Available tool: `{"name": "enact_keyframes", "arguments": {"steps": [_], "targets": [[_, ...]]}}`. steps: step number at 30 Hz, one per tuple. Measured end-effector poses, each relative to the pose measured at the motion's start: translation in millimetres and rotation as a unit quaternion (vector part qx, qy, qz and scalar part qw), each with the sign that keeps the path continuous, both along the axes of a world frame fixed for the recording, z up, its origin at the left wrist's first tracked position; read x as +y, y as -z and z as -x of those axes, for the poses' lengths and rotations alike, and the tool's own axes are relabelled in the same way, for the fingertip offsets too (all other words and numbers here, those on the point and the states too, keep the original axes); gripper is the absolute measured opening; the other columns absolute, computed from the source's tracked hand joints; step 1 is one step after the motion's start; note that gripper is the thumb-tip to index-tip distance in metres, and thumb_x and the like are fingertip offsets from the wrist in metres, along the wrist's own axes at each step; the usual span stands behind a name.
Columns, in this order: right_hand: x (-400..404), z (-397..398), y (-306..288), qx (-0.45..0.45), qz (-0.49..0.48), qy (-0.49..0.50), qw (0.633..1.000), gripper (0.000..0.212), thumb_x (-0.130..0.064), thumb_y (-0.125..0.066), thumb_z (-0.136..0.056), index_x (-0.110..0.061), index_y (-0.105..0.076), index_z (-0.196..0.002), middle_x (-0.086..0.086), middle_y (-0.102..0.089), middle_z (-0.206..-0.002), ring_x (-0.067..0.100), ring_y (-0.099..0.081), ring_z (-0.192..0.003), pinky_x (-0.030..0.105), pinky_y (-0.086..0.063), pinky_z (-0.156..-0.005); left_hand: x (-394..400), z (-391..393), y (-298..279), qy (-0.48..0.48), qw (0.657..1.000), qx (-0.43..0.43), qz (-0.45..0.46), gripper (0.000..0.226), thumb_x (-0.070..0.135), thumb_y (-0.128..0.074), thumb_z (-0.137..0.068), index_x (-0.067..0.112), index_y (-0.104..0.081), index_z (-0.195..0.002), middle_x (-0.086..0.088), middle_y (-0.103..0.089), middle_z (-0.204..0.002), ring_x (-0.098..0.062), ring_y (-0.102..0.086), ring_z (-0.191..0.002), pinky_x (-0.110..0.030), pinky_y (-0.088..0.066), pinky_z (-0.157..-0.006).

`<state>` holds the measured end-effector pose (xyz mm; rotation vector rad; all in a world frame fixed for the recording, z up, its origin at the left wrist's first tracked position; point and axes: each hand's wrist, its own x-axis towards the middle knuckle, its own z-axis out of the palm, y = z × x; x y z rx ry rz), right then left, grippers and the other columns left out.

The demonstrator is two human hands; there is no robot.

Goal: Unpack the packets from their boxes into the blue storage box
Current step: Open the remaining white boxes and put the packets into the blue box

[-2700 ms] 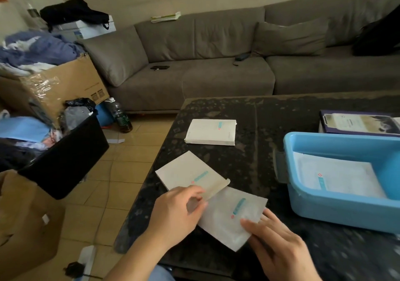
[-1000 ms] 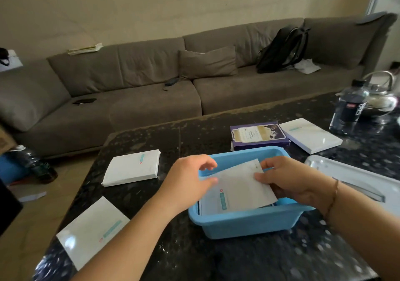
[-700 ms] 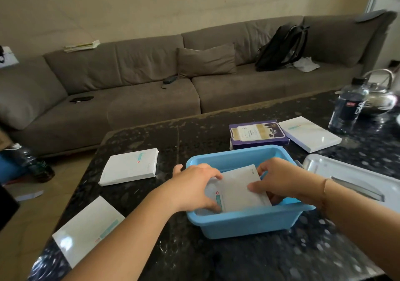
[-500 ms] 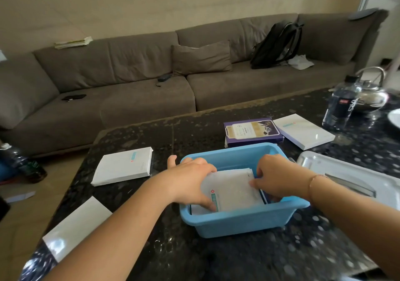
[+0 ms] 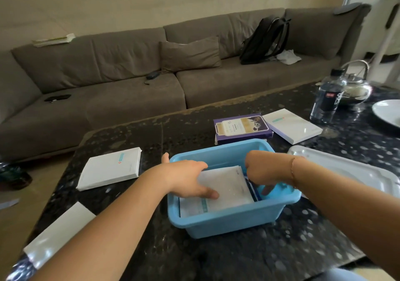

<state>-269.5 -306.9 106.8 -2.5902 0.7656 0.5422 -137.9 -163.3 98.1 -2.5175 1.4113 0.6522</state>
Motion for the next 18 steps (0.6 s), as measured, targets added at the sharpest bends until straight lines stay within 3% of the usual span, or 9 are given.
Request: {"name": "enact_keyframes", "arguments": {"steps": [2,4,7,9,11,15,18], "targets": [[-5.0,-6.2,0.4,-0.005,-0.095,0.067,0.993,0.031,-0.009,-0.045,-0.096,0.000,-0.059,-0.123,0.018,-0.066,-0.112,0.032,-0.066,-0.103,0.036,-0.055,-0.090,-7.4,-0.1,1.4,-0.012,1.000,0.007,-0.001,0.059,0.075,-0.037,-0.089,0.037,-0.048,-0.133,0.011,-0.056,-0.134,-0.016,-0.047,-0.126,-0.061,-0.009,-0.114],[-6.4,-10.5,2.5,0.014,-0.236,0.151,0.960,0.038,-0.007,-0.038,-0.099,-0.001,-0.046,-0.135,0.021,-0.065,-0.113,0.037,-0.066,-0.107,0.048,-0.053,-0.096,-10.2,-2.7,5.9,-0.021,1.000,0.006,0.009,0.046,0.066,-0.029,-0.097,0.035,-0.059,-0.110,0.011,-0.062,-0.112,-0.013,-0.053,-0.109,-0.058,-0.020,-0.109],[-10.2,-14.3,11.2,0.017,-0.337,0.240,0.910,0.054,-0.031,-0.037,-0.105,-0.007,-0.023,-0.151,0.023,-0.046,-0.144,0.042,-0.049,-0.129,0.055,-0.039,-0.109,-8.0,-6.7,13.8,-0.045,0.996,-0.015,0.070,0.046,0.059,-0.025,-0.101,0.029,-0.055,-0.082,0.007,-0.061,-0.097,-0.015,-0.055,-0.096,-0.051,-0.039,-0.101],[-9.9,-16.7,13.7,0.015,-0.370,0.266,0.890,0.072,-0.055,-0.033,-0.100,-0.010,-0.014,-0.154,0.021,-0.033,-0.153,0.042,-0.038,-0.138,0.055,-0.031,-0.112,-5.7,-5.6,19.3,-0.050,0.993,-0.052,0.093,0.048,0.058,-0.024,-0.101,0.028,-0.050,-0.074,0.003,-0.063,-0.098,-0.019,-0.058,-0.095,-0.047,-0.047,-0.093],[-8.0,-20.1,17.1,0.011,-0.390,0.274,0.879,0.080,-0.063,-0.031,-0.096,-0.012,-0.012,-0.155,0.020,-0.029,-0.155,0.041,-0.034,-0.140,0.056,-0.028,-0.113,-4.6,-1.5,24.0,-0.046,0.988,-0.107,0.098,0.050,0.057,-0.021,-0.101,0.027,-0.050,-0.075,0.002,-0.065,-0.102,-0.023,-0.060,-0.100,-0.043,-0.048,-0.088],[-2.3,-27.8,27.9,-0.012,-0.381,0.275,0.882,0.071,-0.058,-0.036,-0.097,-0.018,-0.019,-0.153,0.015,-0.037,-0.152,0.040,-0.041,-0.135,0.058,-0.032,-0.112,-4.0,3.5,28.7,-0.036,0.981,-0.156,0.107,0.049,0.053,-0.020,-0.103,0.026,-0.051,-0.076,-0.001,-0.064,-0.101,-0.027,-0.060,-0.101,-0.040,-0.040,-0.078],[-3.8,-23.8,26.8,-0.021,-0.376,0.275,0.885,0.063,-0.048,-0.040,-0.100,-0.016,-0.023,-0.152,0.014,-0.042,-0.149,0.039,-0.045,-0.132,0.056,-0.037,-0.110,-3.8,2.8,30.4,-0.033,0.980,-0.162,0.106,0.049,0.053,-0.022,-0.103,0.025,-0.057,-0.081,0.001,-0.065,-0.100,-0.025,-0.060,-0.099,-0.042,-0.040,-0.082]]}}
